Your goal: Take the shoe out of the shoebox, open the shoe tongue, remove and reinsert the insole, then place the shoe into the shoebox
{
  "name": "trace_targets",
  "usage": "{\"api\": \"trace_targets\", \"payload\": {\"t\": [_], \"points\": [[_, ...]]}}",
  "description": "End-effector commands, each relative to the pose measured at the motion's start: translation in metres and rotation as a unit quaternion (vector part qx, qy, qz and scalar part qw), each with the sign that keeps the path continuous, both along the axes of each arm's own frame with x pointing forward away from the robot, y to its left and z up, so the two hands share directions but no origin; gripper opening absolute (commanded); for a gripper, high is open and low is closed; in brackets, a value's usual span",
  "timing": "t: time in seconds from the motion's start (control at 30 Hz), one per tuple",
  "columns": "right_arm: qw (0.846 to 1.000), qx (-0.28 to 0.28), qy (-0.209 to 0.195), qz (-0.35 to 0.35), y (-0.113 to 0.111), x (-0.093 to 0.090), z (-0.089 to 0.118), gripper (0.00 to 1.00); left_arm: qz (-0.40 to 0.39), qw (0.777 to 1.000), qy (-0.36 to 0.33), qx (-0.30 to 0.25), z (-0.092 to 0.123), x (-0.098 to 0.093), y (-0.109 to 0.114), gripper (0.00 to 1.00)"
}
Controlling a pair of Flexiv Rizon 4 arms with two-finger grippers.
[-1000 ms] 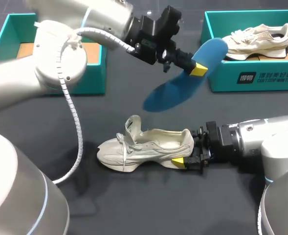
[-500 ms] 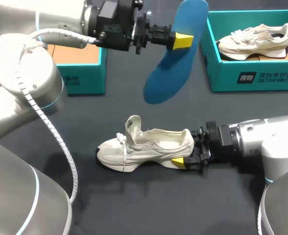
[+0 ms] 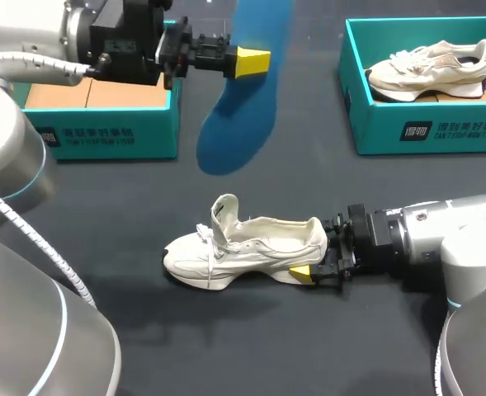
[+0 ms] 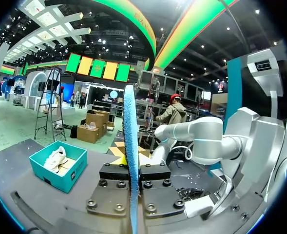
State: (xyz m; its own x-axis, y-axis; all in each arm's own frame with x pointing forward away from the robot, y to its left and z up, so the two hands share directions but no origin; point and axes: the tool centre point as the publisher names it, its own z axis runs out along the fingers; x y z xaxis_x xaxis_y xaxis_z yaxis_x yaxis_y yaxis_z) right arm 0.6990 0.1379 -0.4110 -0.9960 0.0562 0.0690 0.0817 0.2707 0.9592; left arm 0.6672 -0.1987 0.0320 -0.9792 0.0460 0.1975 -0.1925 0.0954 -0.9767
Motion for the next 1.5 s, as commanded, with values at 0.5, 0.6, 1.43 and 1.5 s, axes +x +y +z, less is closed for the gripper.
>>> {"api": "trace_targets", "payload": {"t": [0.5, 0.6, 1.43, 1.5], "points": [[1.000, -0.002, 0.000, 0.000, 0.001, -0.002, -0.001, 0.00, 0.047, 0.997, 0.041, -0.038, 0.004, -0.045, 0.023, 0.00], [1.000, -0.002, 0.000, 0.000, 0.001, -0.002, -0.001, 0.00, 0.043, 0.997, 0.054, -0.042, 0.001, -0.045, 0.023, 0.00], [1.000, -0.002, 0.000, 0.000, 0.001, -0.002, -0.001, 0.00, 0.029, 0.996, 0.065, -0.049, -0.002, -0.041, 0.018, 0.00], [1.000, -0.002, 0.000, 0.000, 0.001, -0.002, -0.001, 0.00, 0.029, 0.996, 0.065, -0.049, -0.002, -0.041, 0.018, 0.00]]}}
